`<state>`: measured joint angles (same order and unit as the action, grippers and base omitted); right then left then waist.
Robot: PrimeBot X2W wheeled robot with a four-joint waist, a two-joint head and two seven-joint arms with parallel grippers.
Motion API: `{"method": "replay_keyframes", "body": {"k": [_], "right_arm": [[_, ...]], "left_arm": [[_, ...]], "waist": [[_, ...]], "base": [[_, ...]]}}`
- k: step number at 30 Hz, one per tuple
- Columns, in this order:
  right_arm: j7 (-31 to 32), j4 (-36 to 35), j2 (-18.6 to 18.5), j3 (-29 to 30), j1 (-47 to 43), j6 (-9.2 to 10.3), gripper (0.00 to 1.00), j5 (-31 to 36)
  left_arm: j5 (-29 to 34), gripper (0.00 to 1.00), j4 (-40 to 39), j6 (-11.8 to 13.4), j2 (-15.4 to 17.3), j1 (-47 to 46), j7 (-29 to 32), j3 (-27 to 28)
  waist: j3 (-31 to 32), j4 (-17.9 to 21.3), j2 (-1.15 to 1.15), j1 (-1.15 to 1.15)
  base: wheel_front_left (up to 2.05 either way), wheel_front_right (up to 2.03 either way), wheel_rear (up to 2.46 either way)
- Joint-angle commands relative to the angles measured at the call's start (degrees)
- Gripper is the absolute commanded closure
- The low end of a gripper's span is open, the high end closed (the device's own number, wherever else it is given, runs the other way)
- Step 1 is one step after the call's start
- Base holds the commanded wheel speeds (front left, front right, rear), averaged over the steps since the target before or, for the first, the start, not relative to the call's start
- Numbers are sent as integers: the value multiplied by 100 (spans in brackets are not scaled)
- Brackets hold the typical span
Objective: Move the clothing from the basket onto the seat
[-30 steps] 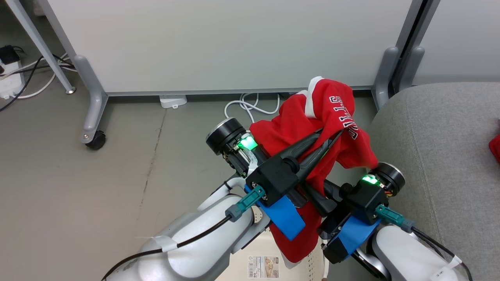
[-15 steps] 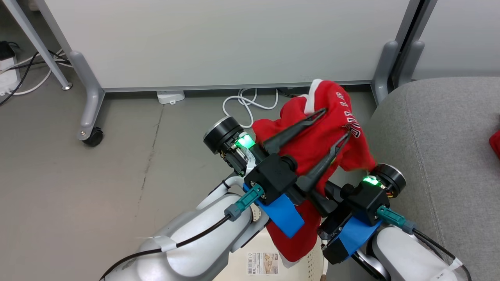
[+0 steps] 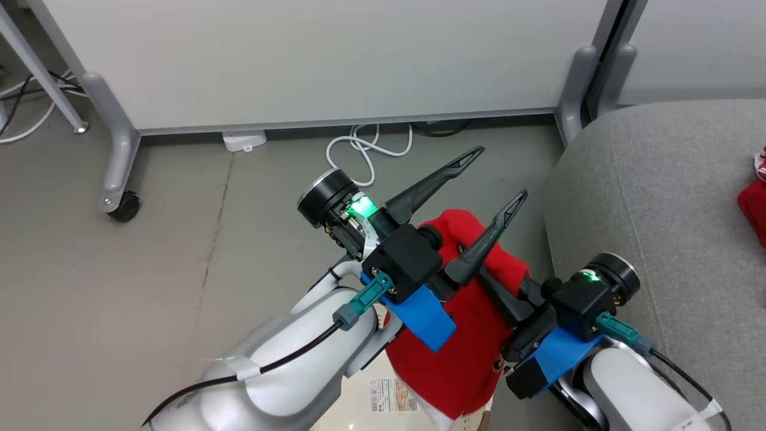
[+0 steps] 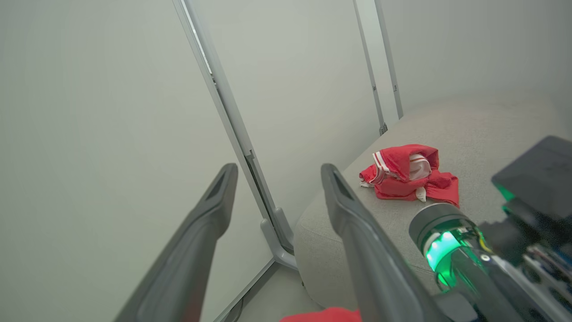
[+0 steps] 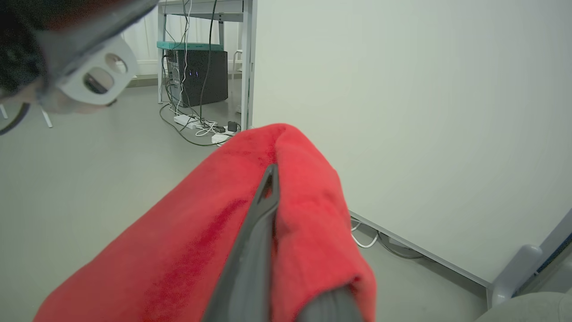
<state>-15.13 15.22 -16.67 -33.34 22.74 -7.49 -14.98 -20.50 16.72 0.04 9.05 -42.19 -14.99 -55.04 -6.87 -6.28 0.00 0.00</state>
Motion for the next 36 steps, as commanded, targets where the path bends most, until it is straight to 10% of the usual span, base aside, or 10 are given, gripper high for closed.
{"method": "replay_keyframes", "body": {"k": [1,36], "right_arm": [[-3,-28,43,138,-114,-1,100,50],[-2,-632,504,2456,-1006,-1,100,484]], "left_arm": [[22,0,3,39,46,-20,-22,14],[193,0,244,-94,13,160,-27,-41]], "waist": [[-39,65,0,0],[-772,1777,0,0]], "base": [[0,0,0],[0,0,0]]}}
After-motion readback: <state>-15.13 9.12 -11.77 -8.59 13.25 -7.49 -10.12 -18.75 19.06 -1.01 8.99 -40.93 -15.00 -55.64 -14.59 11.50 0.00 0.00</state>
